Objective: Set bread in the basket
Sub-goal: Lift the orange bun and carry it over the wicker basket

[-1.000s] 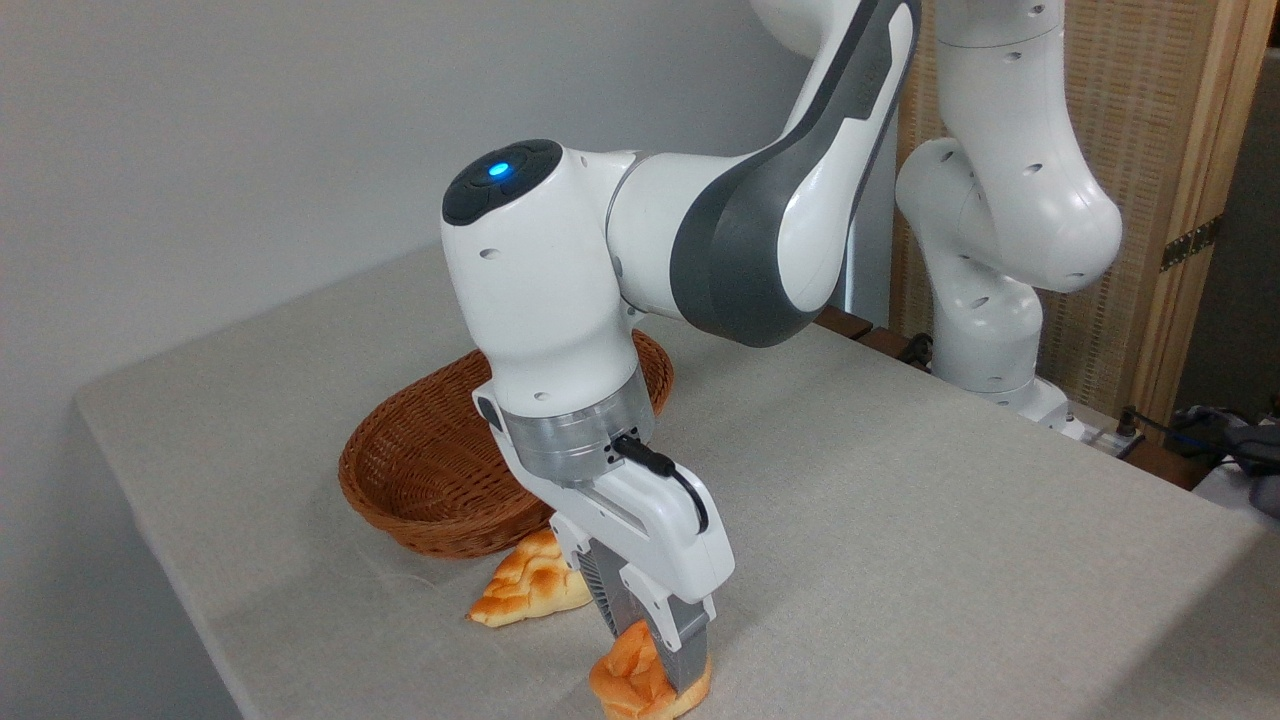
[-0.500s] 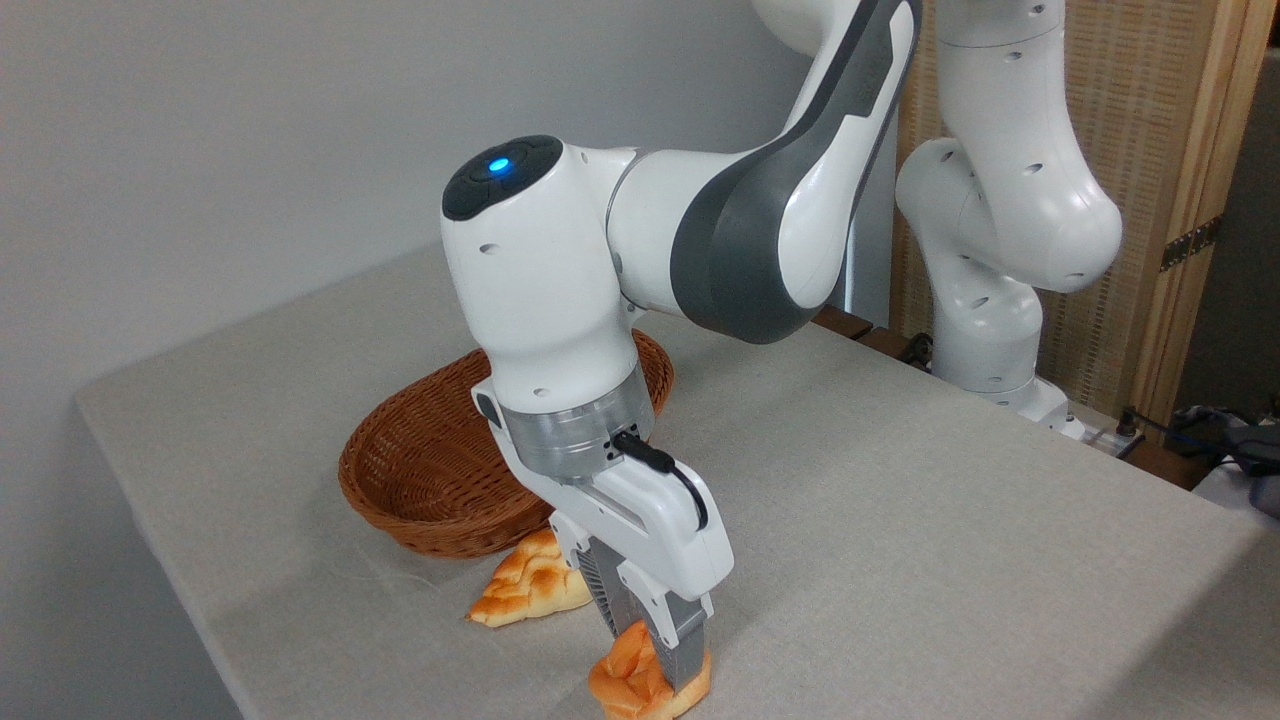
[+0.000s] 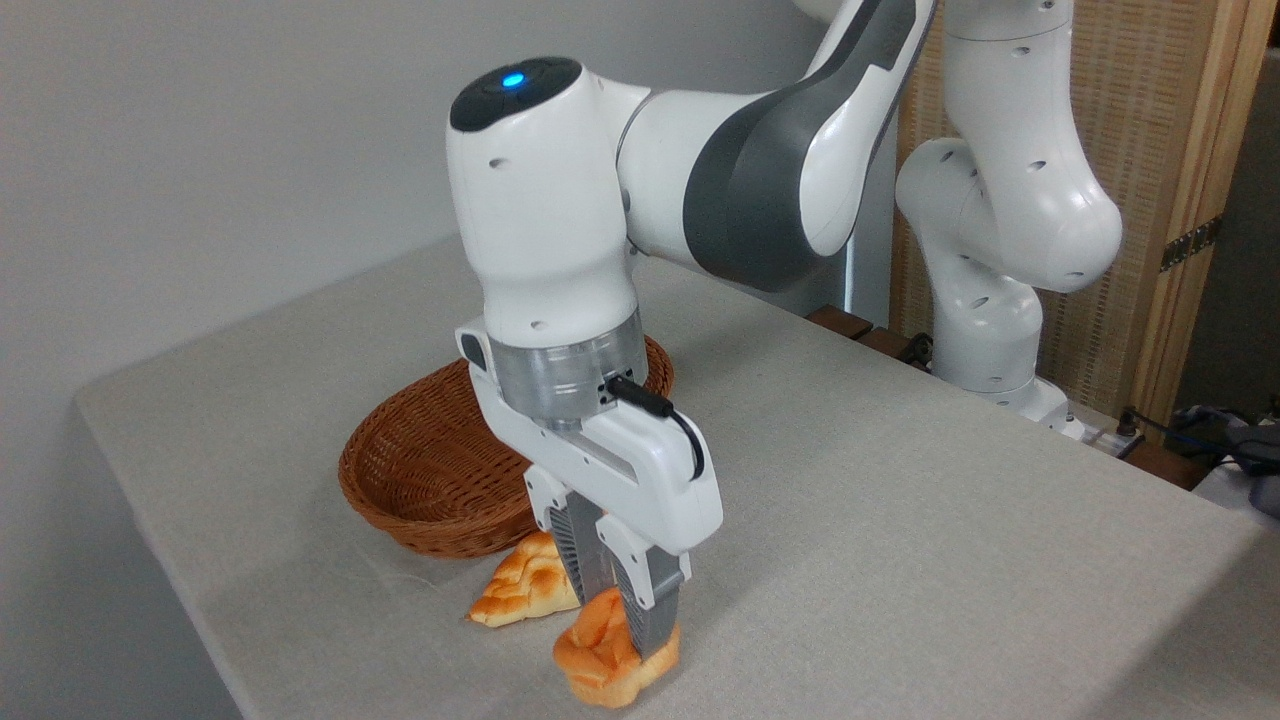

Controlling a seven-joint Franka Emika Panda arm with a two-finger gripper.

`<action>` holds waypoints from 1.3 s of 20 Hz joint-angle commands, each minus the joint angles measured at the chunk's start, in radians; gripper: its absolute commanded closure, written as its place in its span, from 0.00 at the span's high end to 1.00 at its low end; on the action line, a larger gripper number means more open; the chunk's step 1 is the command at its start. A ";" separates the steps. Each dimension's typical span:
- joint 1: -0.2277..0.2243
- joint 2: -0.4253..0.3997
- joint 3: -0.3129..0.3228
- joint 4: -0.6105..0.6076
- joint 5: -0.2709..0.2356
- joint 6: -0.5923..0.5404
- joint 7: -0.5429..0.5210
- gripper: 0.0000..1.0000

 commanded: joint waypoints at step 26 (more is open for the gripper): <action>-0.018 -0.089 -0.354 0.038 -0.155 -0.128 -0.230 1.00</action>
